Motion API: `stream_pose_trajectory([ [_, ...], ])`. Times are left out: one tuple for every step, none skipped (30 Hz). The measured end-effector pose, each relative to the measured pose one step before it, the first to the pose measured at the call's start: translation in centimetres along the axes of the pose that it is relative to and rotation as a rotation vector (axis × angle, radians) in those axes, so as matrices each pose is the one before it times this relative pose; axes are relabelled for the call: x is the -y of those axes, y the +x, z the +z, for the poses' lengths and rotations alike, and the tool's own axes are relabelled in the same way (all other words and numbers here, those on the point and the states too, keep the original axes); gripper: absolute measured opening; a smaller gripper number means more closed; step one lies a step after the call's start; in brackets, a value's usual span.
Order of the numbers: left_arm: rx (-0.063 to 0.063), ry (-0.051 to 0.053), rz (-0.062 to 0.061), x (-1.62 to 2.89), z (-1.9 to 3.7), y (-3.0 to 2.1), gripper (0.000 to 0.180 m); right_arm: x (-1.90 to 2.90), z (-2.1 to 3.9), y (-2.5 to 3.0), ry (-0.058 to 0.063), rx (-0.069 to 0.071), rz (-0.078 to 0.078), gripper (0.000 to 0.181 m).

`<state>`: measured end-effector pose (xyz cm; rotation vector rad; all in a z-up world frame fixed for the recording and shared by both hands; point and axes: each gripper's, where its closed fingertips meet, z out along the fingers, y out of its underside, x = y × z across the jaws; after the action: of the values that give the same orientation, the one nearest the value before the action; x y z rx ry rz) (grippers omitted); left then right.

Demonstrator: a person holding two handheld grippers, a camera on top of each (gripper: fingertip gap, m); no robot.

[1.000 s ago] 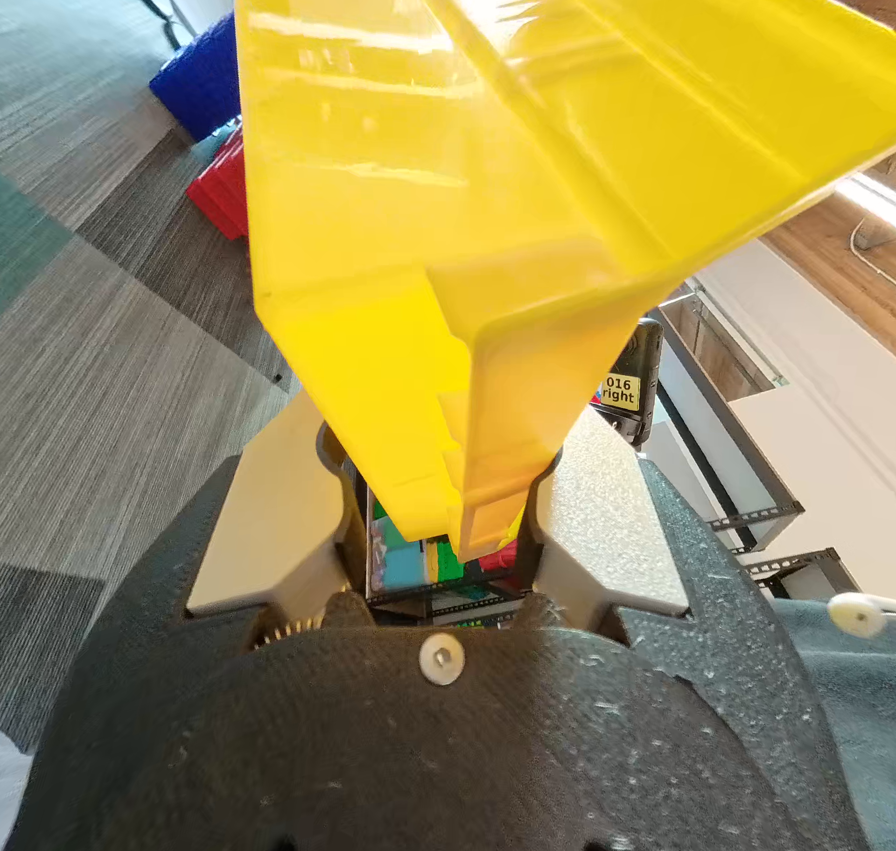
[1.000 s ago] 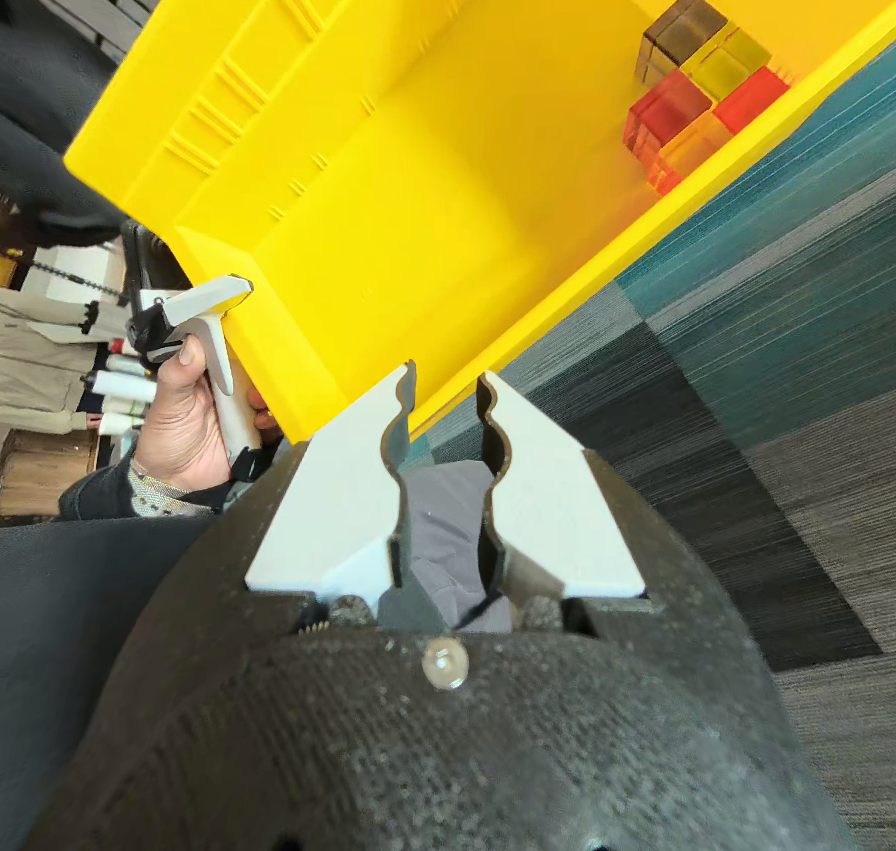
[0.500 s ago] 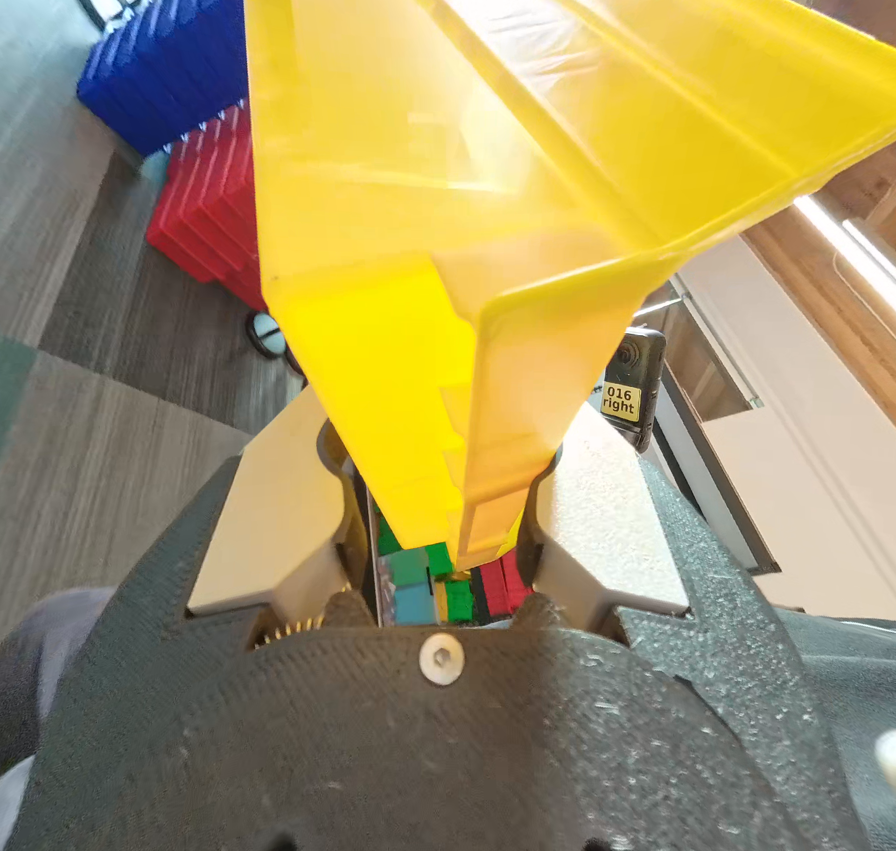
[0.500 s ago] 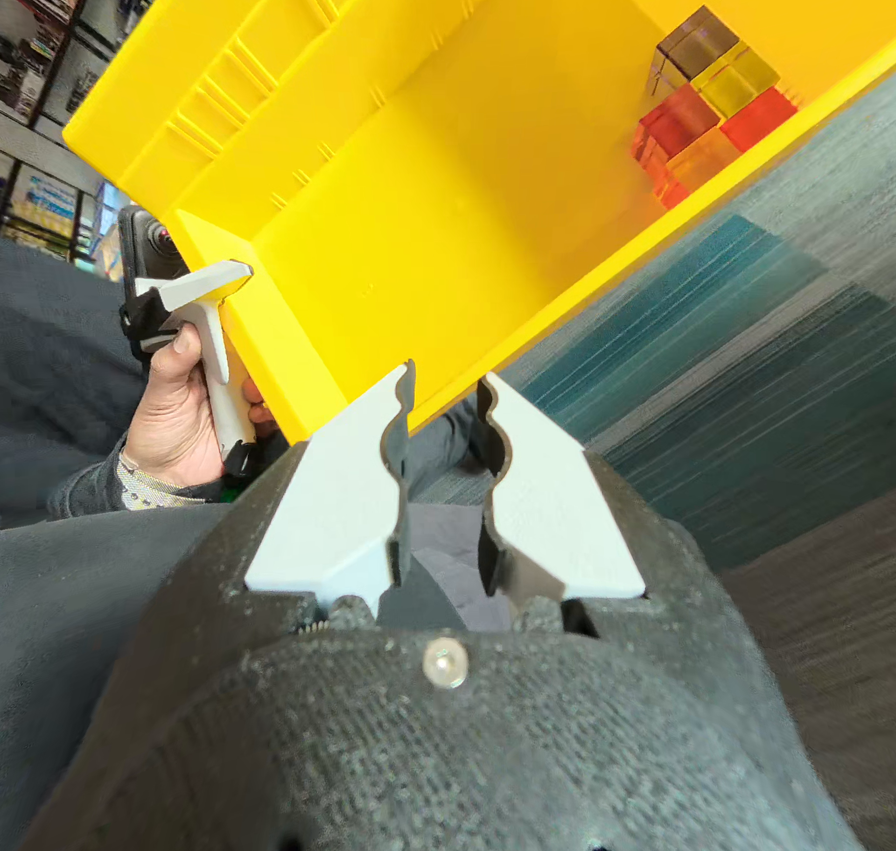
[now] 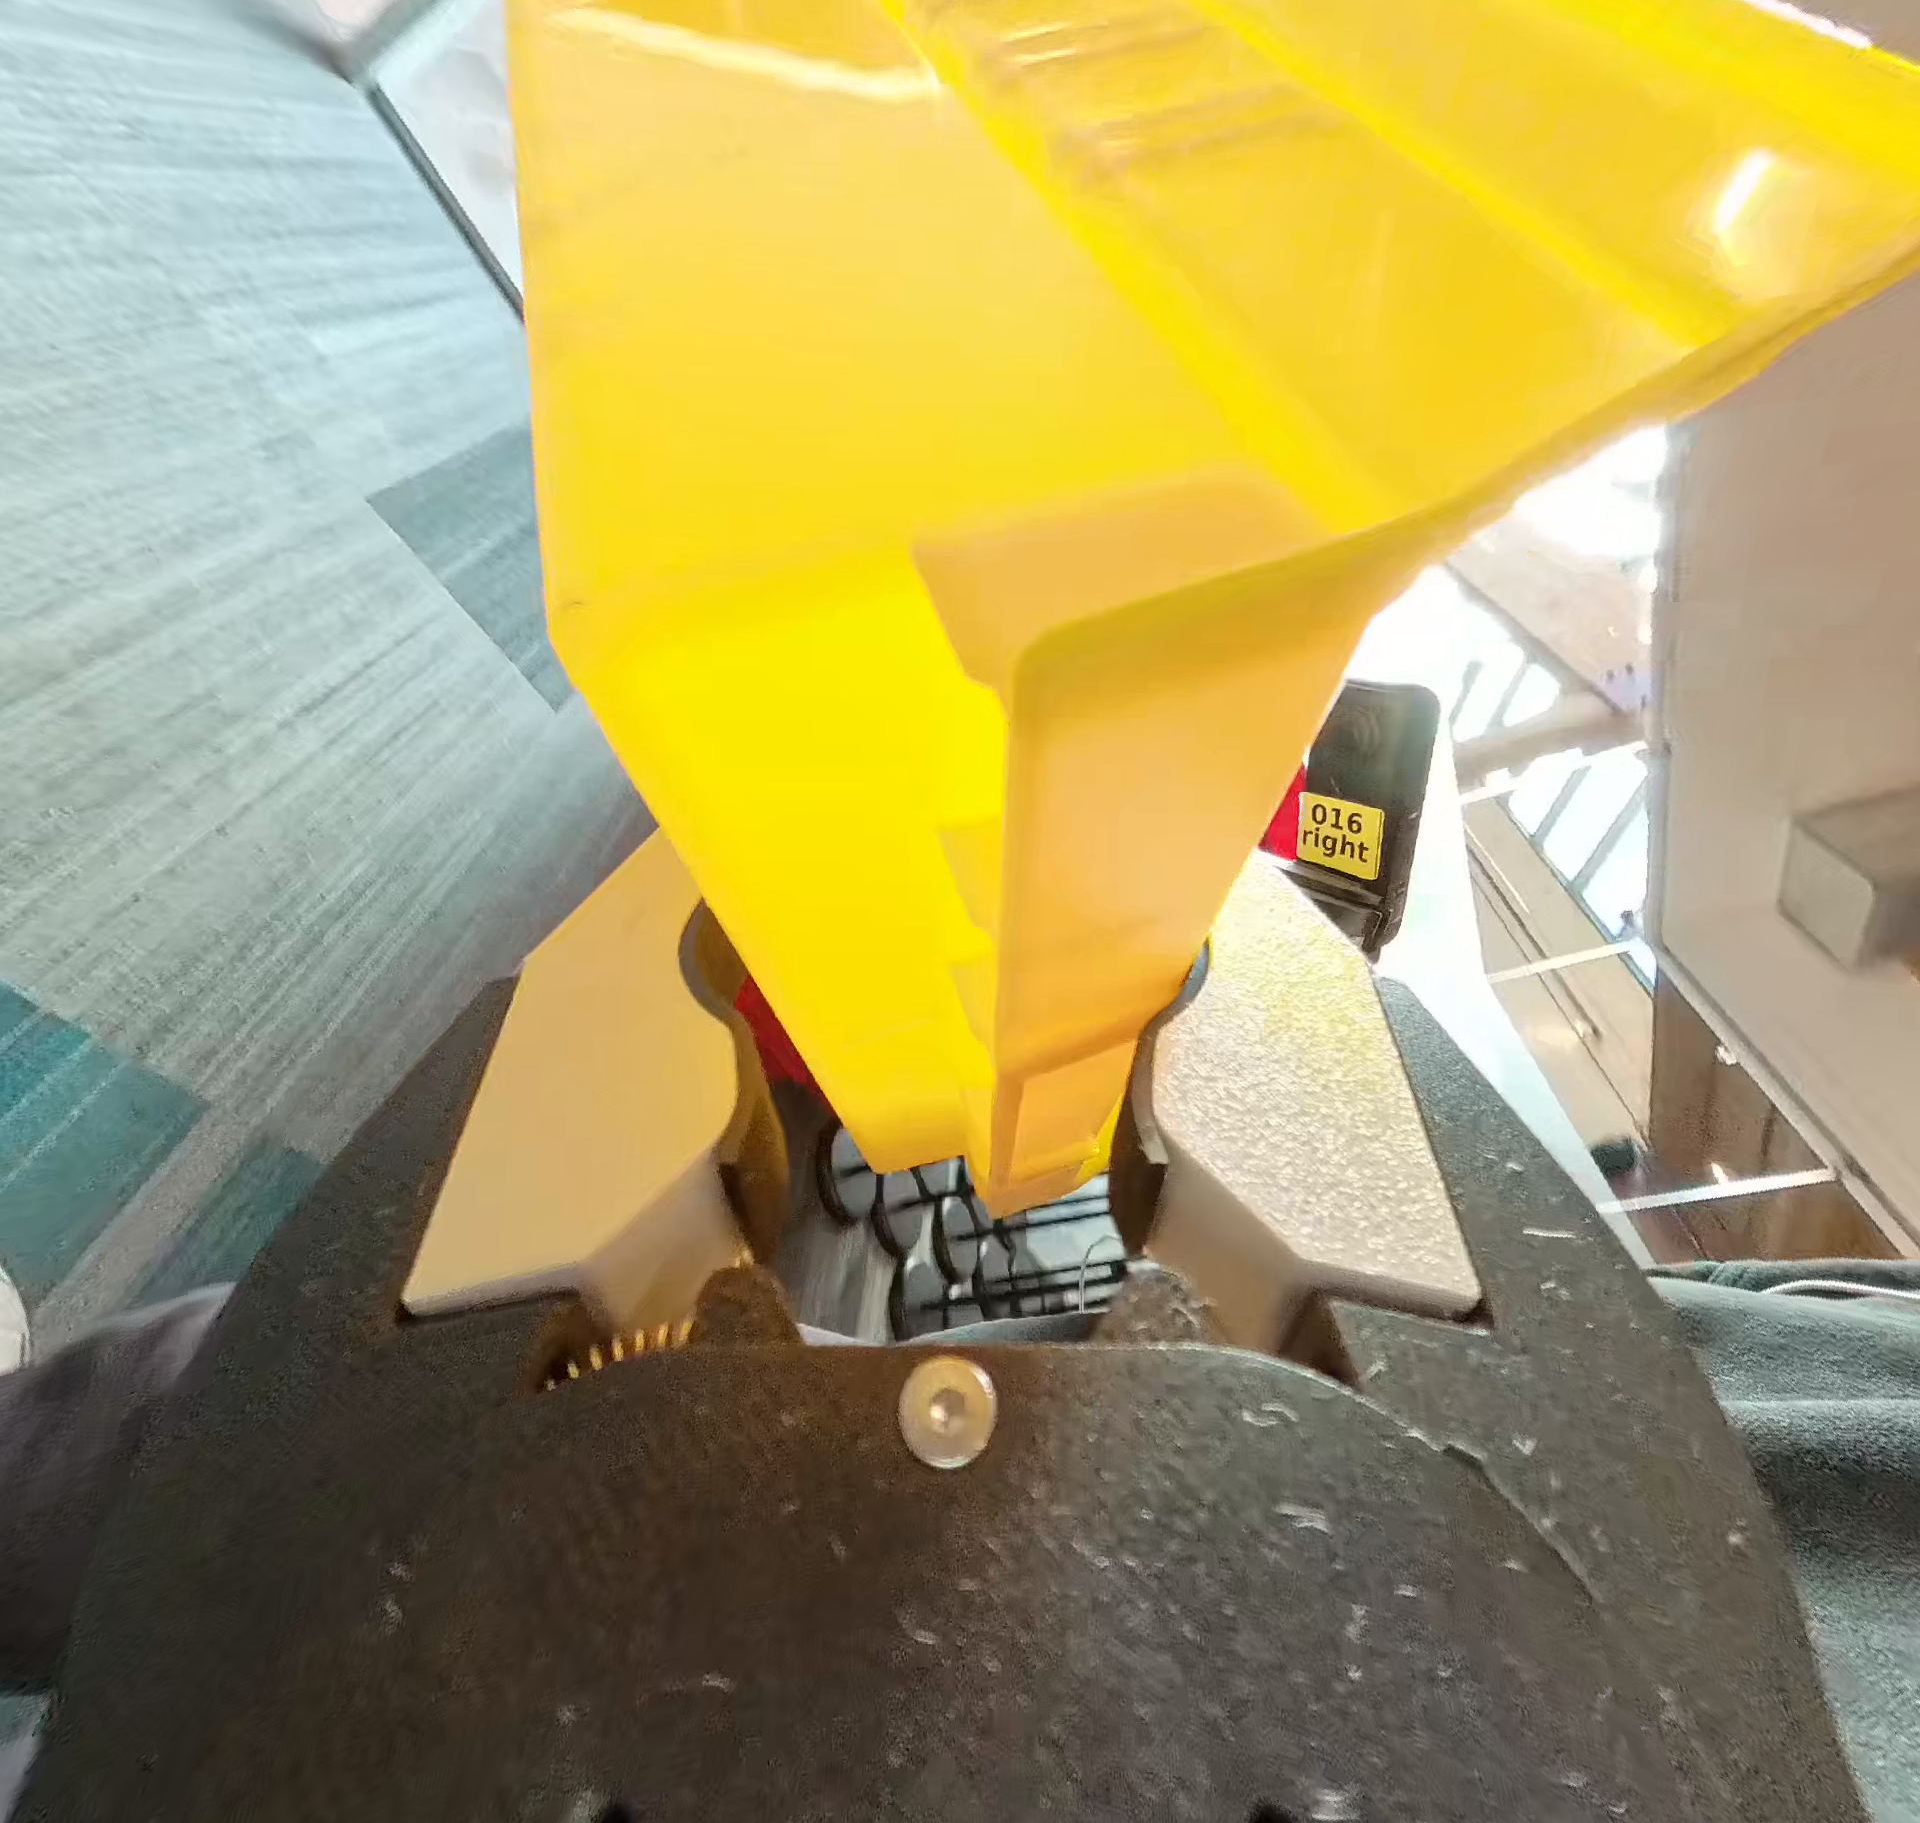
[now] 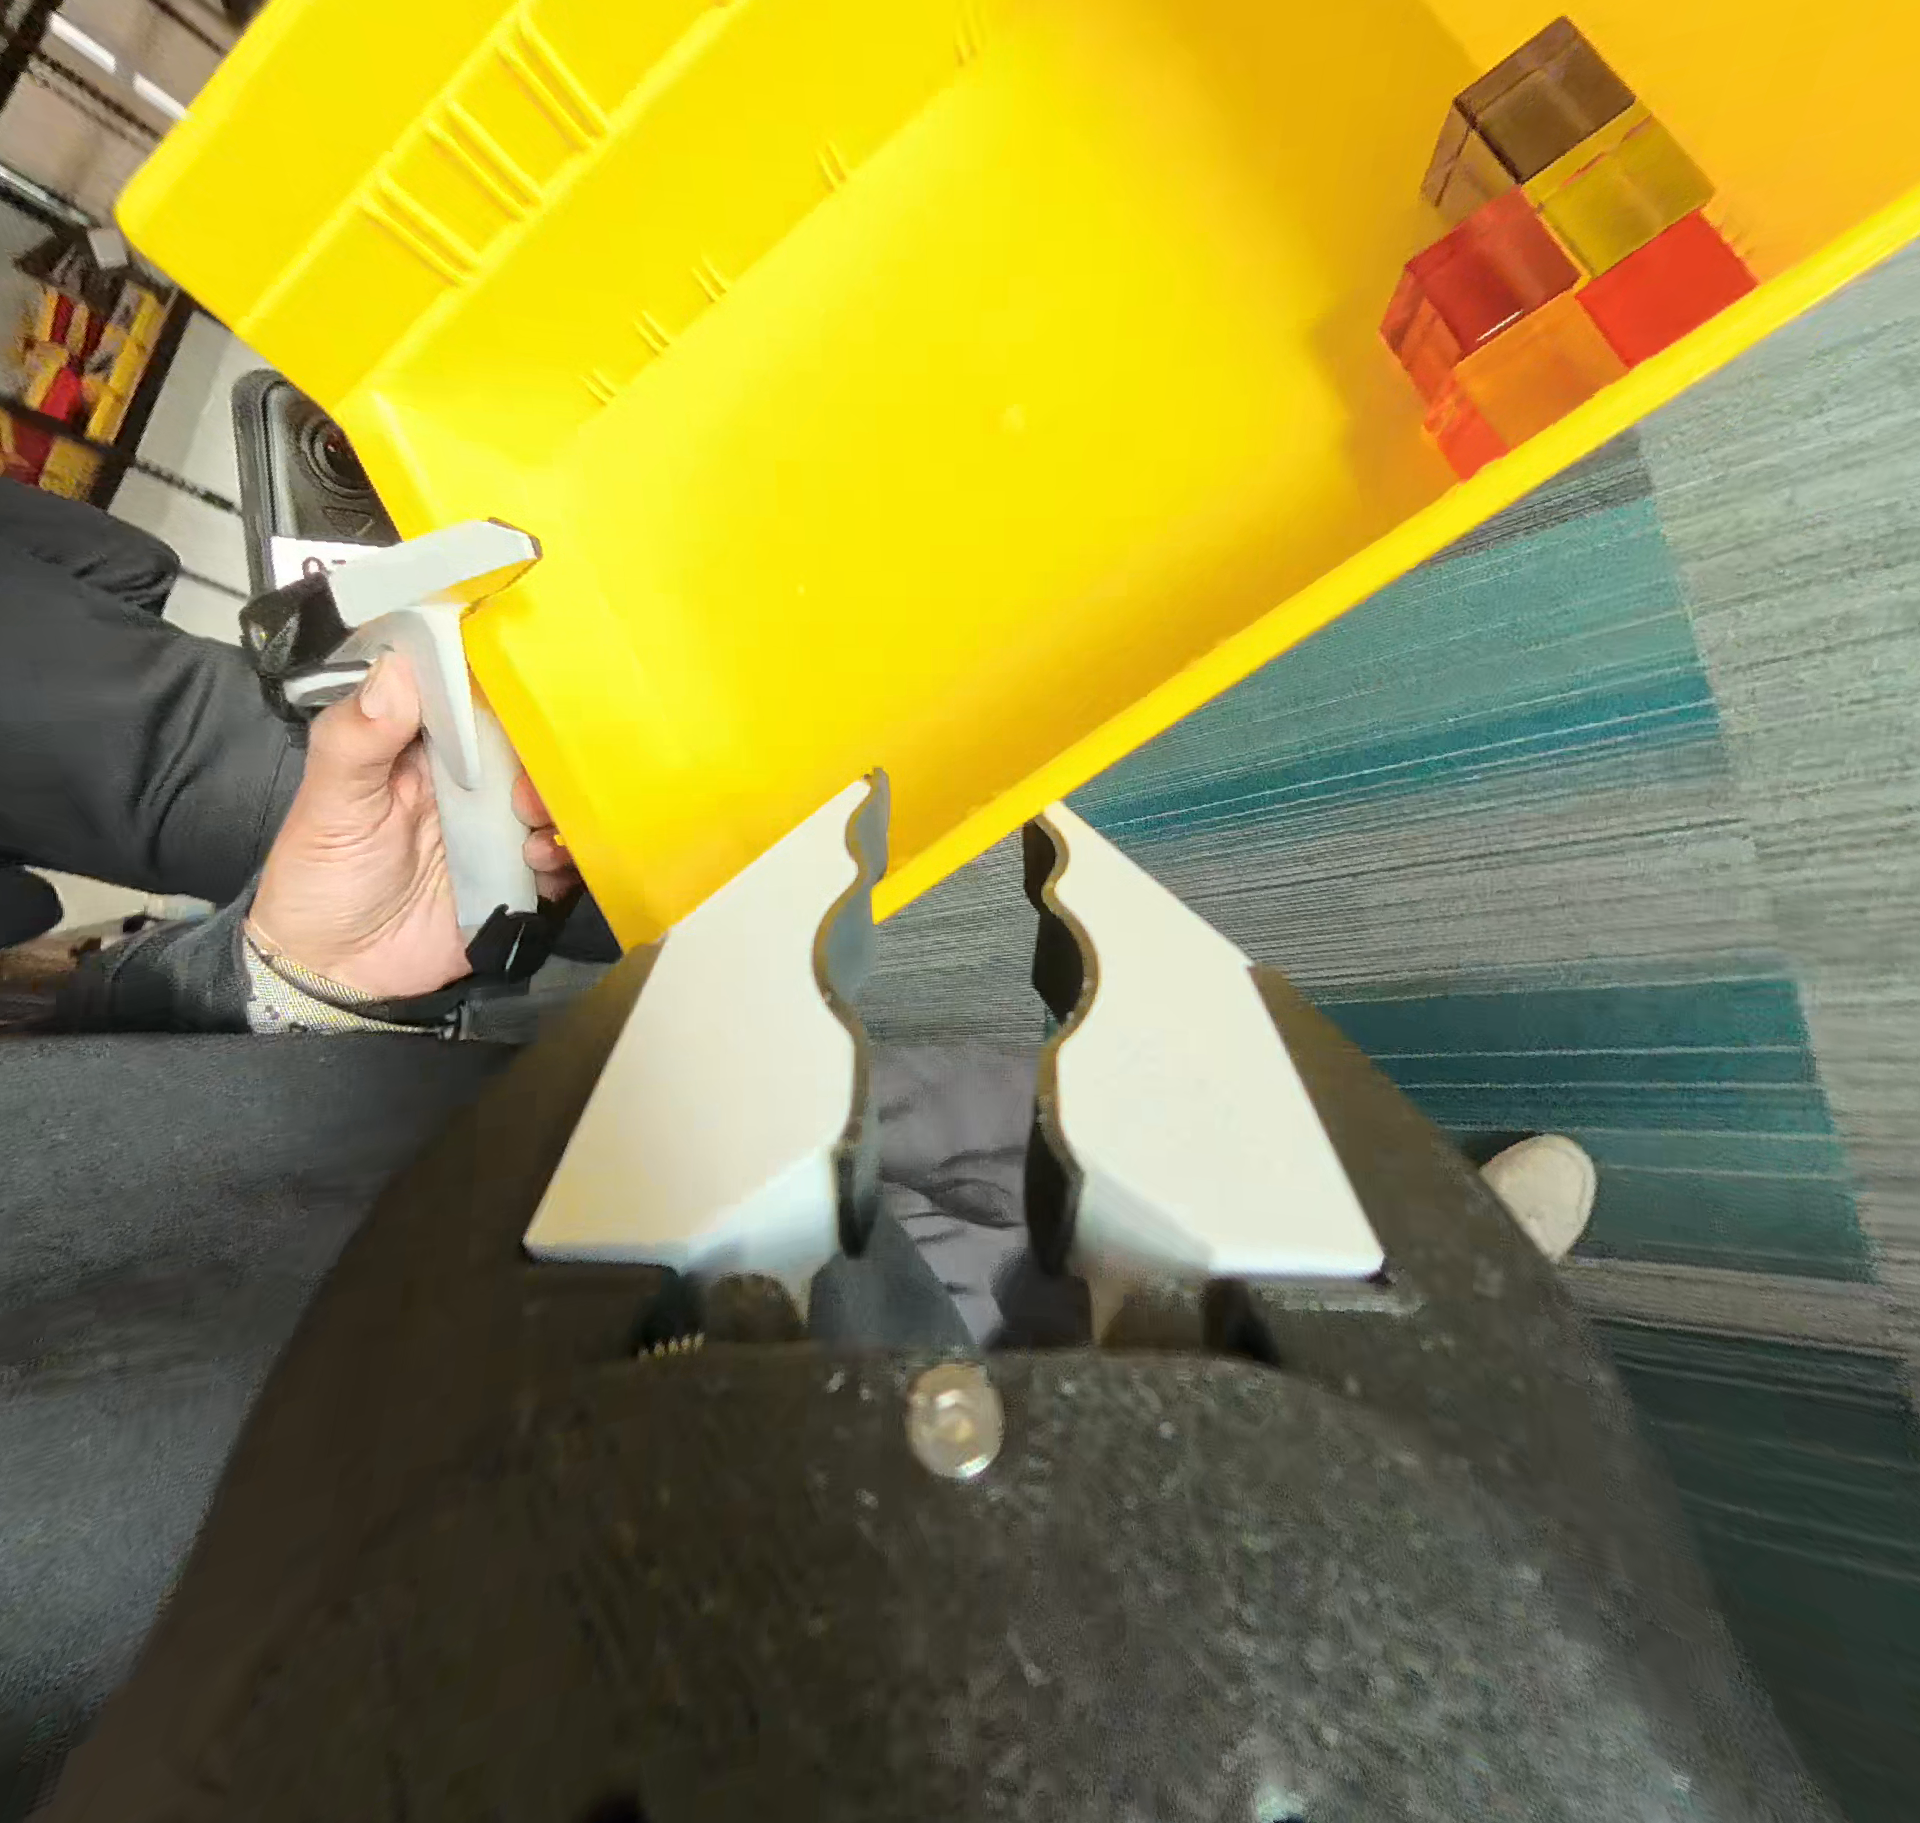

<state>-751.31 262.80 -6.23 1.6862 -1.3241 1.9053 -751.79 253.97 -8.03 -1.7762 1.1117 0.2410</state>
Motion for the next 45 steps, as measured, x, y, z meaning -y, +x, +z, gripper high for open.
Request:
stream_pose_trajectory([
  [0.0126,0.0386,0.0013,2.781,1.146,-0.742,0.074,2.905,1.603,1.069,-0.0315,0.0208,-0.0284,0.024],
  [0.0135,0.0473,-0.0048,2.815,0.980,-0.734,0.073,2.892,1.565,0.969,-0.0245,0.0269,-0.0160,0.024],
  [0.0158,0.0459,-0.0098,2.707,1.037,-0.778,0.073,2.993,1.549,0.945,-0.0203,0.0288,-0.0079,0.024],
  [0.0137,0.0421,-0.0162,2.548,0.995,-0.824,0.073,2.870,1.543,0.934,-0.0216,0.0245,-0.0138,0.024],
  [0.0127,0.0394,-0.0090,2.459,1.080,-0.946,0.074,2.599,1.590,0.983,-0.0259,0.0193,-0.0218,0.024],
  [0.0110,0.0358,0.0010,2.305,1.063,-1.086,0.074,2.429,1.703,1.119,-0.0262,0.0166,-0.0222,0.024],
  [0.0087,0.0350,-0.0009,2.308,1.189,-1.317,0.074,2.412,1.852,1.386,-0.0221,0.0160,-0.0214,0.023],
  [0.0072,0.0331,-0.0044,2.278,1.174,-1.459,0.074,2.304,1.922,1.467,-0.0186,0.0156,-0.0196,0.023],
  [0.0076,0.0296,-0.0075,2.262,1.248,-1.577,0.074,2.175,1.946,1.453,-0.0169,0.0143,-0.0140,0.023],
  [0.0091,0.0271,-0.0085,2.381,1.388,-1.745,0.074,2.179,1.986,1.507,-0.0159,0.0114,-0.0125,0.023],
  [0.0077,0.0203,-0.0070,2.329,1.345,-1.651,0.074,2.205,2.012,1.547,-0.0157,0.0073,-0.0136,0.023],
  [0.0052,0.0157,-0.0071,2.450,1.388,-1.582,0.073,2.281,1.994,1.506,-0.0133,0.0045,-0.0095,0.023],
  [0.0060,0.0137,-0.0043,2.672,1.569,-1.568,0.073,2.400,1.947,1.433,-0.0093,0.0023,-0.0026,0.023],
  [0.0054,0.0070,0.0017,2.617,1.455,-1.368,0.074,2.482,1.922,1.370,-0.0081,0.0010,0.0041,0.023],
  [0.0024,0.0014,0.0026,2.768,1.460,-1.324,0.073,2.550,1.919,1.237,-0.0100,0.0006,0.0094,0.022],
  [0.0007,-0.0026,-0.0052,2.895,1.419,-1.290,0.073,2.860,2.019,1.335,-0.0111,-0.0015,0.0069,0.023],
  [0.0025,-0.0070,-0.0092,2.929,1.388,-1.199,0.074,2.796,1.876,1.129,-0.0094,-0.0012,0.0023,0.023],
  [0.0039,-0.0084,-0.0052,2.872,1.313,-1.105,0.073,2.476,1.657,0.849,-0.0106,0.0008,-0.0034,0.023],
  [0.0060,-0.0071,-0.0040,2.784,1.262,-1.082,0.073,2.384,1.601,0.925,-0.0140,0.0014,-0.0097,0.023],
  [0.0095,-0.0030,0.0031,2.788,1.241,-0.975,0.073,2.336,1.532,0.990,-0.0139,0.0043,-0.0109,0.024],
  [0.0121,0.0007,0.0089,2.838,1.445,-1.045,0.074,2.372,1.498,1.083,-0.0092,0.0084,-0.0074,0.024],
  [0.0113,0.0038,0.0069,2.578,1.329,-1.001,0.074,2.462,1.482,1.233,-0.0020,0.0120,0.0006,0.024],
  [0.0104,0.0099,0.0023,2.584,1.404,-1.114,0.074,2.797,1.671,1.523,0.0050,0.0163,0.0091,0.024],
  [0.0096,0.0133,-0.0021,2.606,1.495,-1.243,0.074,2.855,1.691,1.585,0.0097,0.0185,0.0121,0.023],
  [0.0091,0.0128,-0.0047,2.670,1.703,-1.473,0.074,2.711,1.654,1.557,0.0109,0.0177,0.0135,0.023],
  [0.0084,0.0112,-0.0034,2.590,1.718,-1.494,0.074,2.879,1.819,1.724,0.0098,0.0165,0.0152,0.023],
  [0.0079,0.0130,-0.0053,2.657,1.827,-1.557,0.074,2.891,1.878,1.805,0.0059,0.0132,0.0090,0.023],
  [0.0079,0.0121,-0.0063,2.730,1.966,-1.521,0.074,2.808,1.888,1.821,0.0000,0.0086,-0.0001,0.023],
  [0.0098,0.0038,0.0057,2.895,2.174,-1.579,0.074,2.829,1.903,1.811,-0.0064,0.0065,-0.0062,0.023],
  [0.0106,0.0032,0.0100,2.911,2.069,-1.385,0.074,2.884,1.870,1.736,-0.0098,0.0070,-0.0118,0.023],
  [0.0079,0.0084,-0.0001,3.053,2.096,-1.295,0.074,3.013,1.816,1.675,-0.0121,0.0081,-0.0113,0.023],
  [0.0075,0.0134,-0.0116,3.232,2.132,-1.176,0.074,3.199,1.729,1.634,-0.0170,0.0086,-0.0072,0.023],
  [0.0138,0.0185,-0.0179,3.424,2.118,-0.991,0.074,3.453,1.655,1.529,-0.0197,0.0095,-0.0027,0.023],
  [0.0144,0.0163,-0.0077,3.155,2.045,-0.552,0.074,3.527,1.335,1.312,-0.0185,0.0097,-0.0058,0.023],
  [0.0073,0.0099,0.0087,2.981,2.024,-0.322,0.074,3.408,1.019,1.214,-0.0204,0.0060,-0.0199,0.023],
  [-0.0005,0.0135,0.0098,2.919,1.949,-0.278,0.075,3.314,0.932,1.212,-0.0241,0.0030,-0.0271,0.023],
  [-0.0025,0.0243,0.0039,3.290,2.008,-0.384,0.074,3.530,0.986,1.267,-0.0214,0.0048,-0.0203,0.023],
  [-0.0016,0.0254,-0.0022,2.857,1.822,-0.329,0.074,3.545,0.904,1.226,-0.0134,0.0072,-0.0132,0.023],
  [-0.0017,0.0227,-0.0087,2.755,1.824,-0.451,0.074,3.332,0.844,1.184,-0.0092,0.0081,-0.0130,0.023],
  [-0.0029,0.0195,-0.0034,2.902,1.933,-0.718,0.074,3.198,0.951,1.297,-0.0108,0.0069,-0.0158,0.023],
  [-0.0052,0.0162,0.0029,2.473,1.890,-0.833,0.074,3.048,1.089,1.483,-0.0119,0.0028,-0.0218,0.022],
  [-0.0076,0.0162,0.0019,2.434,1.920,-1.144,0.075,3.171,1.336,1.791,-0.0101,-0.0014,-0.0271,0.023],
  [-0.0120,0.0227,-0.0091,2.727,2.095,-1.592,0.074,3.045,1.531,1.963,-0.0048,-0.0022,-0.0239,0.022],
  [-0.0121,0.0241,-0.0167,2.580,2.012,-1.704,0.074,2.798,1.663,2.020,0.0049,-0.0010,-0.0118,0.023],
  [-0.0075,0.0197,-0.0173,2.742,2.151,-1.994,0.074,2.712,1.864,2.112,0.0093,-0.0038,-0.0016,0.022],
])
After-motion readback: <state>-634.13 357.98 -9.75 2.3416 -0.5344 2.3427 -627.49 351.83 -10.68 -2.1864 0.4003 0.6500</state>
